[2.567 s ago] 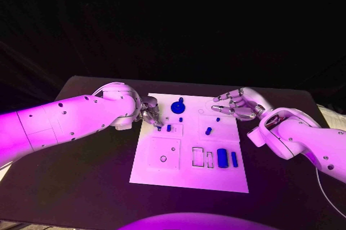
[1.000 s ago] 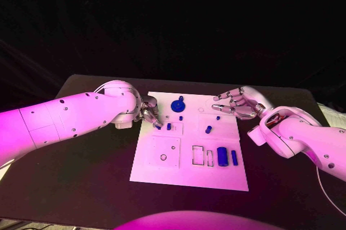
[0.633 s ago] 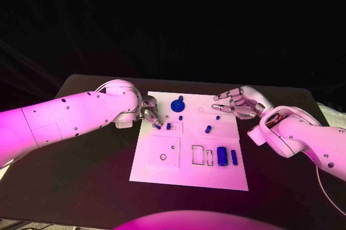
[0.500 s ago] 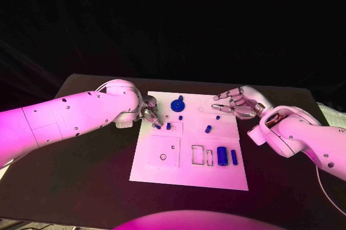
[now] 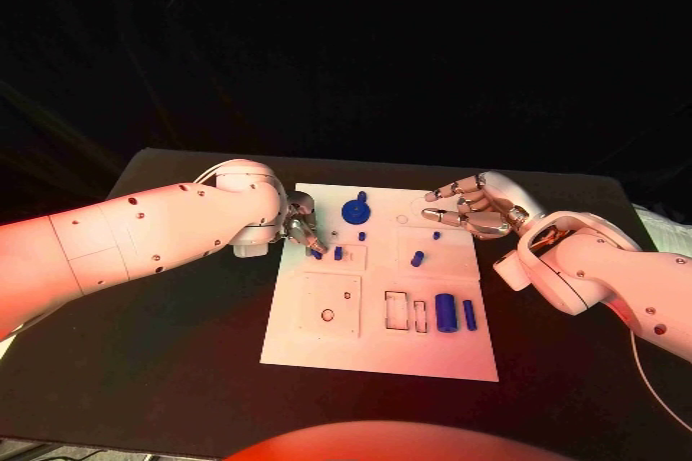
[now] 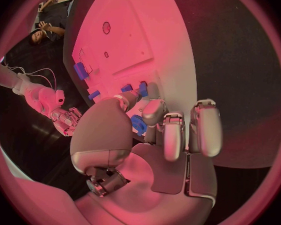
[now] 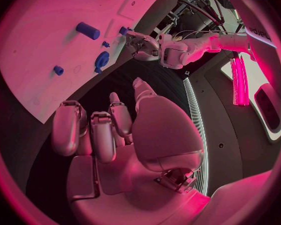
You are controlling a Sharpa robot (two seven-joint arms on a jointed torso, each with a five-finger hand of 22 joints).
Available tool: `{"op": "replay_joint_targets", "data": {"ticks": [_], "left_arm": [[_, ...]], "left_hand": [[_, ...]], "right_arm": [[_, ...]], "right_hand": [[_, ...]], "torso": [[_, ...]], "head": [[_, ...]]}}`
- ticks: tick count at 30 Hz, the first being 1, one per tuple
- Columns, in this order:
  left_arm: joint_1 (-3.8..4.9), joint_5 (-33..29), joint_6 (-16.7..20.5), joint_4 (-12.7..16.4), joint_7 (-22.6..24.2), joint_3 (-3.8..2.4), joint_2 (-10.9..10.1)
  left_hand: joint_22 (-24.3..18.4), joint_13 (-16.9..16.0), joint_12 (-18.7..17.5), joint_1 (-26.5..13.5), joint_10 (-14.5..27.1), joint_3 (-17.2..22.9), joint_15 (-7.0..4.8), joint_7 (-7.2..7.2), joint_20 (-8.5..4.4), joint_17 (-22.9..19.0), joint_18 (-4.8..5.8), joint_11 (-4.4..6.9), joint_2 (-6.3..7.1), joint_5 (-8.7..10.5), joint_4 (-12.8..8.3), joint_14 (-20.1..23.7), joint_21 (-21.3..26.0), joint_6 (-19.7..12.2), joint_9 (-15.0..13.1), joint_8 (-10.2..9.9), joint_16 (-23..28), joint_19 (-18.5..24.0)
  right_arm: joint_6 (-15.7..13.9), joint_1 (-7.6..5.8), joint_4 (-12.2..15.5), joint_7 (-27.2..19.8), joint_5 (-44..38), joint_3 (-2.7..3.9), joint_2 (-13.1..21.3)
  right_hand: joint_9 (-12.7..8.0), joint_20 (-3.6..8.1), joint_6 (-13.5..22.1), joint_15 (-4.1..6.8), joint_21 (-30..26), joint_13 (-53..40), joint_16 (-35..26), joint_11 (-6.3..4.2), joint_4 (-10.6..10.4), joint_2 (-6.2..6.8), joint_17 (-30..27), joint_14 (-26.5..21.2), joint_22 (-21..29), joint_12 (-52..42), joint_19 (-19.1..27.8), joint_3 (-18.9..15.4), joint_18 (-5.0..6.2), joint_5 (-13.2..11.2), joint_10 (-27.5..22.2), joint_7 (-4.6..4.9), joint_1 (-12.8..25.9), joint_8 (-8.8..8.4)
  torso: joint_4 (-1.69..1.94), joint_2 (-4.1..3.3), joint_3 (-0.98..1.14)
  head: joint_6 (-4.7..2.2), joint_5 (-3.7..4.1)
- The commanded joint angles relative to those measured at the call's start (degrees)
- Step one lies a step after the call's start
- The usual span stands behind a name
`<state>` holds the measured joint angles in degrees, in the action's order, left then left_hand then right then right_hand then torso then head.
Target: Assemble the parts on the task board
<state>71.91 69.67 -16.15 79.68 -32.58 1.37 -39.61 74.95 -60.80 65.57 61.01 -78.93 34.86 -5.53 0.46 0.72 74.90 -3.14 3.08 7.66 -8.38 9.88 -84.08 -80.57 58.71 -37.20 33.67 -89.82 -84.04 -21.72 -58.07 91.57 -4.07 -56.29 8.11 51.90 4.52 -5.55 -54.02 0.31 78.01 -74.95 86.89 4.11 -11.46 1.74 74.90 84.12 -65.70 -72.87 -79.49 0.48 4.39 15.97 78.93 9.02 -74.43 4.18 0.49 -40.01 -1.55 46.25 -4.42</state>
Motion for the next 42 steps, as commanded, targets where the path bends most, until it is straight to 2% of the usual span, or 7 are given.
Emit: {"op": "replay_joint_targets", "data": {"ticks": [1,21,30,42], "left_arm": [[-0.39,-0.82,-0.91,0.32,0.08,0.25,0.58],[-0.33,-0.82,-1.88,0.27,-1.02,0.2,1.4],[-0.29,-0.82,-2.2,-0.04,-1.77,0.18,1.42],[-0.13,-0.61,-1.55,0.44,-2.27,0.12,1.1]], "left_hand": [[5.62,-0.15,0.3,-0.75,-0.5,-0.23,-0.43,0.03,-0.29,15.1,0.7,0.08,-0.02,-0.2,0.01,-5.92,-0.33,0.48,0.01,-0.23,-0.18,-2.94],[6.0,-0.49,0.58,-0.74,-0.93,-0.2,-0.58,-0.24,-0.42,15.1,0.78,0.32,-0.43,-1.05,-0.53,-5.92,-0.65,1.01,-0.06,-0.23,-0.18,-3.07],[6.22,-0.59,0.49,-4.18,-1.3,-3.79,-0.59,-0.25,-0.47,15.1,0.82,0.33,0.56,-0.9,0.97,-5.92,-0.71,1.91,-0.01,-0.62,-0.18,-3.1],[6.52,-1.45,1.15,-4.5,-1.74,-5.1,-0.64,-0.42,-0.51,15.1,0.88,0.42,0.26,-0.55,1.33,-5.92,-0.95,2.38,0.01,-0.74,-0.18,-3.18]], "right_arm": [[0.87,0.04,0.07,-0.11,-0.17,0.0,-0.04],[1.17,0.04,-0.07,-0.11,-0.17,0.0,-0.26],[1.29,0.04,-0.13,-0.07,-0.17,0.0,-0.29],[1.37,0.04,-0.15,-0.05,-0.17,0.0,-0.31]], "right_hand": [[0.08,0.02,-0.4,0.08,-0.16,-1.3,-0.28,-0.08,0.04,-0.46,9.51,4.54,0.0,0.17,0.32,-0.37,0.38,0.28,-0.5,0.01,-0.33,0.29],[0.08,0.02,-0.4,0.08,-0.2,-1.29,-0.32,-0.08,0.04,-0.49,9.46,4.53,0.07,0.17,0.34,-0.44,0.39,0.56,-0.5,0.0,-0.4,0.29],[0.08,0.02,-0.41,0.09,-0.2,-1.29,-0.33,-0.08,0.03,-0.5,9.44,4.52,0.05,0.16,0.33,-0.48,0.38,0.73,-0.49,0.0,-0.44,0.29],[0.09,0.03,-0.43,0.09,-0.23,-1.27,-0.34,-0.09,0.03,-0.52,9.44,4.53,0.09,0.17,0.34,-0.52,0.39,0.97,-0.51,0.0,-0.49,0.3]], "torso": [[0.01,-0.02,-0.01],[0.06,0.01,-0.03],[0.09,0.07,-0.06],[0.07,0.02,-0.03]], "head": [[0.02,0.0],[0.15,0.16],[0.31,0.25],[0.28,0.12]]}}
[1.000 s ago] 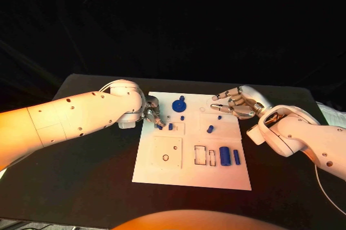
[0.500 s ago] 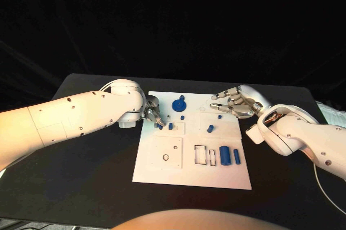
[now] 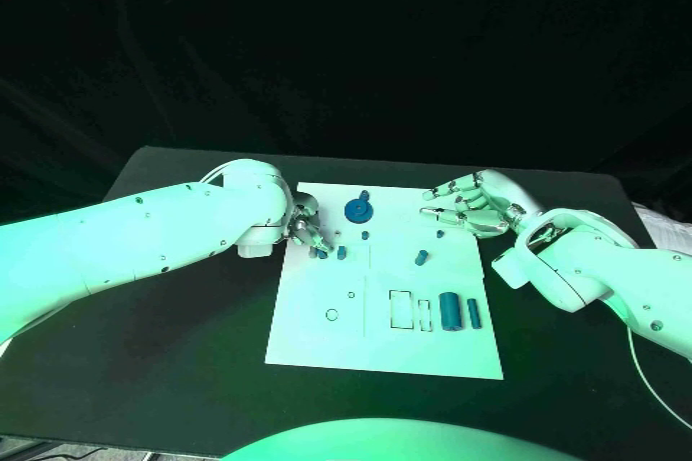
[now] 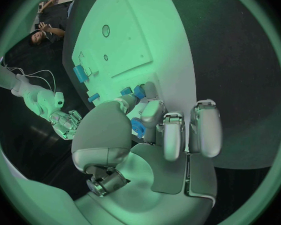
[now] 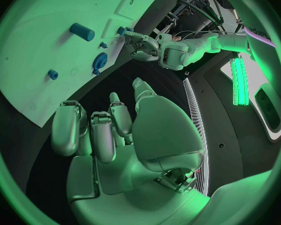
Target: Assemble the parts on the task board
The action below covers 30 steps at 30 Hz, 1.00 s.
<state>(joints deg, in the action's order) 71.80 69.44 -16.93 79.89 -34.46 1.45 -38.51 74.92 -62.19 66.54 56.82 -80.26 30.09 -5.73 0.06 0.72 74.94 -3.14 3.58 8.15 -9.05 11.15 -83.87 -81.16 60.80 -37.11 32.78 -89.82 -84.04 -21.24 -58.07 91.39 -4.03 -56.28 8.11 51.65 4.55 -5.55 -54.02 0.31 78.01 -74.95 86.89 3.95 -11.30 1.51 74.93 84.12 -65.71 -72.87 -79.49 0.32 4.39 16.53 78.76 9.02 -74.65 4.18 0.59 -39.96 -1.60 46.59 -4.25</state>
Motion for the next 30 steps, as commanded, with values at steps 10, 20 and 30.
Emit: {"op": "replay_joint_targets", "data": {"ticks": [10,20,30], "left_arm": [[0.05,-0.13,0.29,0.17,-0.34,0.02,-0.11],[0.06,0.12,2.83,-0.08,0.0,0.02,-0.08],[0.06,0.17,5.02,0.68,0.51,0.03,-0.3]], "left_hand": [[5.86,0.32,-0.53,5.56,-0.29,0.92,-0.72,-0.35,-0.76,15.06,0.65,0.25,-0.34,-1.51,-4.9,-6.13,0.5,-0.11,-0.08,-0.43,-0.18,-2.91],[5.12,2.04,-2.46,10.84,0.29,3.5,-0.52,0.18,-0.68,15.06,0.46,-0.06,-0.93,-1.95,-9.19,-6.13,1.47,-0.94,-0.2,-0.92,-0.18,-2.64],[4.98,2.43,-2.88,11.34,0.38,3.81,-0.4,0.35,-0.59,15.06,0.42,-0.18,-1.02,-1.23,-9.62,-6.13,1.69,-1.14,-0.29,-0.95,-0.18,-2.6]], "right_arm": [[0.95,0.05,0.04,-0.04,-0.18,-0.01,-0.02],[0.95,0.05,0.05,-0.03,-0.18,-0.01,-0.01],[0.96,0.05,0.02,-0.07,-0.18,-0.01,-0.01]], "right_hand": [[0.05,0.03,-0.43,0.09,-0.23,-1.27,-0.34,0.08,-0.14,-0.29,9.41,4.53,0.09,0.17,0.35,-0.37,0.39,0.4,-0.34,0.0,-0.27,0.3],[0.06,0.03,-0.44,0.09,-0.23,-1.26,-0.33,0.07,-0.16,-0.32,9.43,4.53,0.1,0.17,0.34,-0.41,0.39,0.56,-0.35,0.0,-0.28,0.3],[0.06,0.03,-0.44,0.09,-0.24,-1.25,-0.33,0.07,-0.2,-0.33,9.43,4.53,0.1,0.18,0.34,-0.44,0.39,0.61,-0.35,0.0,-0.25,0.3]], "torso": [[-0.03,-0.04,-0.01],[-0.04,-0.05,-0.03],[-0.02,-0.02,-0.02]], "head": [[-0.08,-0.07],[-0.04,-0.12],[0.12,-0.08]]}}
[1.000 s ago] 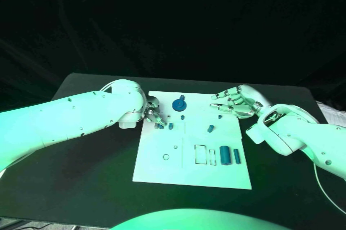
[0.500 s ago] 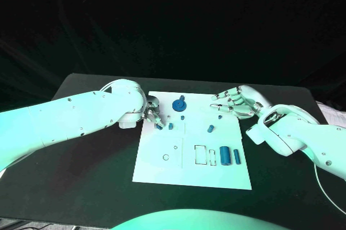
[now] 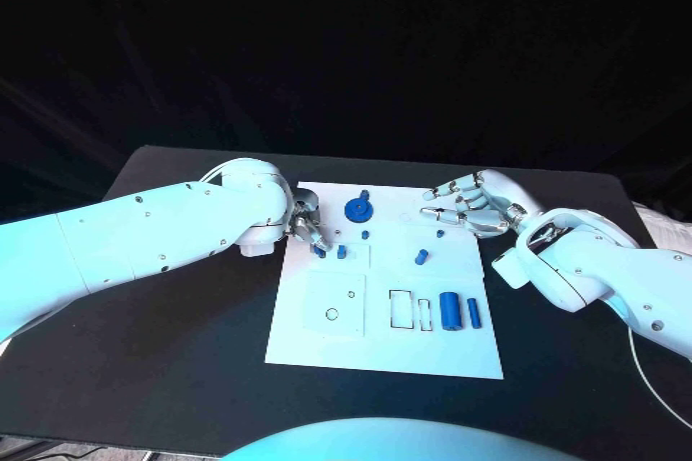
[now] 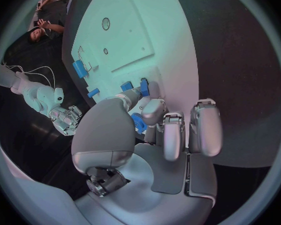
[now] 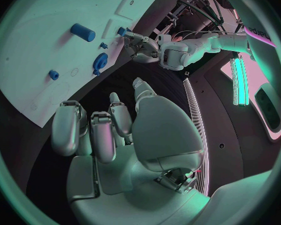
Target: Assemble the parts on the task board
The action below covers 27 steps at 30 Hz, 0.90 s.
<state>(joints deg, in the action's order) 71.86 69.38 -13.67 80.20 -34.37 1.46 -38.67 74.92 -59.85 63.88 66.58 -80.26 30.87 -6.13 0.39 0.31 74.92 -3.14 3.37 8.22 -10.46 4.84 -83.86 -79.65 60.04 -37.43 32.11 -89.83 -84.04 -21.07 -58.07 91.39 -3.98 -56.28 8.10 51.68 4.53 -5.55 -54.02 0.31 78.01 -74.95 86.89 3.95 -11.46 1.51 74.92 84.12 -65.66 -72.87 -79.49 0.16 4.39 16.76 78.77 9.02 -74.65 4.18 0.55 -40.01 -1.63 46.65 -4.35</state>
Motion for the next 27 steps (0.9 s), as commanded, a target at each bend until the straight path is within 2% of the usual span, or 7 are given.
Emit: {"op": "replay_joint_targets", "data": {"ticks": [1,7,17,27], "left_arm": [[-0.01,0.23,1.99,0.57,0.46,0.02,-0.25],[-0.05,-0.15,3.98,2.03,0.85,0.02,-1.43],[-0.46,0.28,10.22,5.51,1.78,0.11,-3.97],[-2.26,4.01,19.75,9.13,3.72,0.21,-5.9]], "left_hand": [[4.98,0.09,-0.23,1.58,0.38,3.04,0.01,0.03,-0.18,15.08,0.42,0.03,-1.09,0.17,-3.32,-6.14,0.18,-0.37,0.03,-0.28,-0.17,-2.59],[5.1,0.23,-0.37,1.78,0.29,3.13,0.08,0.12,-0.11,15.08,0.44,-0.05,-1.13,1.17,-3.5,-6.14,0.12,-0.42,-0.06,-0.26,-0.17,-2.63],[5.4,0.15,-0.3,1.85,0.16,3.13,0.11,0.13,-0.08,15.08,0.52,-0.07,-1.14,1.85,-3.57,-6.14,-0.17,-0.42,-0.11,-0.25,-0.17,-2.74],[5.95,-0.13,-0.02,1.84,-0.06,3.15,0.09,0.1,-0.08,15.08,0.66,-0.04,-1.28,2.08,-3.5,-6.14,-0.74,-0.27,-0.17,-0.14,-0.17,-2.95]], "right_arm": [[0.79,0.05,0.02,-0.12,-0.18,0.0,-0.03],[0.8,0.05,0.01,-0.13,-0.18,0.0,0.03],[0.78,0.05,0.03,-0.16,-0.15,0.0,0.19],[0.76,0.05,0.01,-0.18,-0.14,0.0,0.37]], "right_hand": [[0.07,0.03,-0.44,0.09,-0.24,-1.25,-0.33,0.07,-0.03,-0.33,9.44,4.53,0.05,0.18,0.34,-0.28,0.39,0.39,-0.36,0.0,-0.25,0.3],[0.07,0.03,-0.44,0.09,-0.24,-1.25,-0.33,0.07,-0.03,-0.33,9.44,4.53,0.05,0.18,0.34,-0.28,0.39,0.39,-0.36,0.0,-0.25,0.3],[0.08,0.03,-0.46,0.09,-0.27,-1.26,-0.33,0.07,-0.12,-0.38,9.45,4.53,0.09,0.16,0.36,-0.35,0.39,0.47,-0.34,0.0,-0.18,0.31],[0.08,0.03,-0.47,0.09,-0.27,-1.23,-0.33,0.07,-0.2,-0.42,9.45,4.53,0.1,0.19,0.36,-0.4,0.4,0.51,-0.36,0.0,-0.11,0.32]], "torso": [[-0.01,0.02,0.0],[0.05,0.06,0.01],[0.08,0.05,0.04],[0.0,0.06,0.06]], "head": [[0.07,0.02],[0.09,0.04],[0.2,-0.13],[0.17,-0.37]]}}
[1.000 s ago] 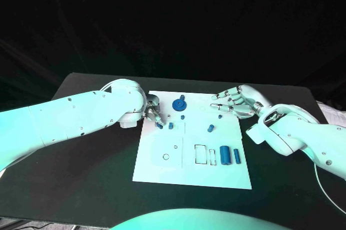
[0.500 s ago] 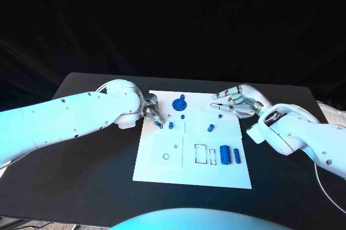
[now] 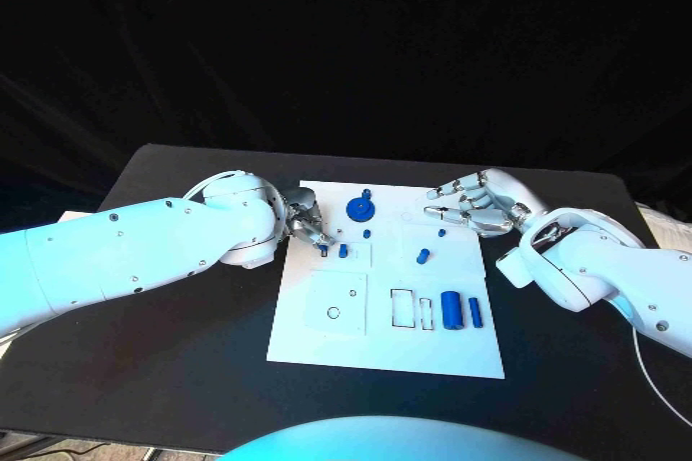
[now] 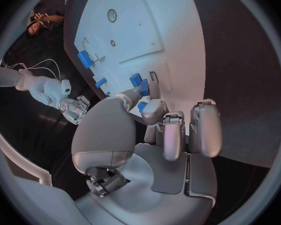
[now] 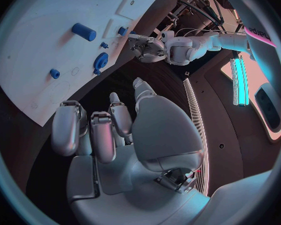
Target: Assemble the parts on the task board
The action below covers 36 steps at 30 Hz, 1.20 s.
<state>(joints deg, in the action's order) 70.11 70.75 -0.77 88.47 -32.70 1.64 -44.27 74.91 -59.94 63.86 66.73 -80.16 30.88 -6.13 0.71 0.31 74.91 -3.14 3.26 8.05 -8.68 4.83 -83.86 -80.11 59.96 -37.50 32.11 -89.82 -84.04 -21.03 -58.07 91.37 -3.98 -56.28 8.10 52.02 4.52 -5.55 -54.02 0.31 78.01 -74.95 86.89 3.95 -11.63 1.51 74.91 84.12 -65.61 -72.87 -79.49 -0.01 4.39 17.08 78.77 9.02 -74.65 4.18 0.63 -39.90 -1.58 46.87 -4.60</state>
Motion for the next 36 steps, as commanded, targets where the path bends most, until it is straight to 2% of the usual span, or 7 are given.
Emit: {"op": "replay_joint_targets", "data": {"ticks": [1,6,11,15,24,36], "left_arm": [[-0.77,3.05,7.62,1.1,2.2,0.03,-0.43],[-1.77,4.59,9.52,1.44,2.43,0.06,-0.65],[-2.37,5.72,9.59,1.16,2.11,0.07,-0.6],[-2.52,6.09,8.48,0.89,1.48,0.07,-0.44],[-2.69,6.63,4.38,-0.28,-0.34,0.08,0.1],[-3.18,6.79,3.29,-1.43,-0.52,0.09,0.73]], "left_hand": [[6.0,-0.04,0.01,1.68,-0.18,3.13,0.08,-0.22,-0.09,15.09,0.67,0.07,-1.12,0.31,-3.48,-6.14,-0.33,-0.18,-0.1,-0.14,-0.18,-2.97],[6.04,-0.05,0.02,1.66,-0.2,3.13,0.07,-0.23,-0.09,15.09,0.68,0.08,-1.14,0.34,-3.45,-6.14,-0.36,-0.16,-0.12,-0.12,-0.18,-2.98],[6.09,-0.03,0.02,1.64,-0.22,3.13,0.07,-0.23,-0.09,15.09,0.69,0.08,-1.15,0.36,-3.43,-6.14,-0.41,-0.14,-0.12,-0.1,-0.18,-3.0],[6.03,-0.04,0.03,1.63,-0.24,3.13,0.06,-0.24,-0.09,15.09,0.67,0.08,-1.17,0.38,-3.41,-6.14,-0.35,-0.13,-0.13,-0.1,-0.18,-2.99],[6.0,-0.04,0.02,1.62,-0.24,3.12,0.06,-0.24,-0.1,15.09,0.66,0.09,-1.17,0.41,-3.4,-6.14,-0.32,-0.12,-0.13,-0.09,-0.18,-2.98],[5.98,-0.04,0.03,1.63,-0.26,3.13,0.05,-0.25,-0.1,15.09,0.66,0.1,-1.16,0.47,-3.4,-6.14,-0.29,-0.13,-0.14,-0.09,-0.18,-2.98]], "right_arm": [[0.71,0.05,0.02,-0.18,-0.14,-0.01,0.05],[0.67,0.06,0.01,-0.19,-0.13,-0.01,0.12],[0.65,0.07,0.03,-0.19,-0.12,-0.01,0.16],[0.65,0.08,0.03,-0.19,-0.11,-0.02,0.17],[0.67,0.11,0.03,-0.22,-0.11,-0.02,0.16],[0.71,0.16,0.02,-0.26,-0.11,-0.03,0.11]], "right_hand": [[0.09,0.04,-0.47,0.09,-0.27,-1.23,-0.34,0.07,-0.03,-0.42,9.46,4.53,0.05,0.19,0.36,-0.23,0.4,0.19,-0.36,0.0,-0.11,0.32],[0.09,0.04,-0.47,0.09,-0.27,-1.23,-0.34,0.07,-0.03,-0.42,9.46,4.53,0.05,0.19,0.36,-0.23,0.4,0.19,-0.36,0.0,-0.11,0.32],[0.09,0.04,-0.47,0.09,-0.27,-1.23,-0.34,0.07,-0.03,-0.42,9.46,4.53,0.05,0.19,0.36,-0.23,0.4,0.19,-0.36,0.0,-0.11,0.32],[0.1,0.04,-0.48,0.09,-0.29,-1.23,-0.33,0.07,-0.15,-0.51,9.47,4.54,0.08,0.17,0.36,-0.31,0.4,0.3,-0.35,0.0,-0.04,0.32],[0.1,0.04,-0.48,0.09,-0.29,-1.23,-0.33,0.07,-0.15,-0.51,9.47,4.54,0.08,0.17,0.36,-0.31,0.4,0.3,-0.35,0.0,-0.04,0.32],[0.1,0.04,-0.48,0.09,-0.29,-1.23,-0.33,0.07,-0.15,-0.51,9.47,4.54,0.08,0.17,0.36,-0.31,0.4,0.3,-0.35,0.0,-0.04,0.32]], "torso": [[-0.1,-0.05,0.01],[-0.09,-0.09,-0.02],[-0.13,-0.13,-0.05],[-0.18,-0.15,-0.06],[-0.09,-0.15,-0.09],[-0.13,-0.14,-0.07]], "head": [[-0.02,-0.16],[-0.1,-0.18],[-0.15,-0.25],[-0.22,-0.37],[0.33,-0.21],[0.56,-0.2]]}}
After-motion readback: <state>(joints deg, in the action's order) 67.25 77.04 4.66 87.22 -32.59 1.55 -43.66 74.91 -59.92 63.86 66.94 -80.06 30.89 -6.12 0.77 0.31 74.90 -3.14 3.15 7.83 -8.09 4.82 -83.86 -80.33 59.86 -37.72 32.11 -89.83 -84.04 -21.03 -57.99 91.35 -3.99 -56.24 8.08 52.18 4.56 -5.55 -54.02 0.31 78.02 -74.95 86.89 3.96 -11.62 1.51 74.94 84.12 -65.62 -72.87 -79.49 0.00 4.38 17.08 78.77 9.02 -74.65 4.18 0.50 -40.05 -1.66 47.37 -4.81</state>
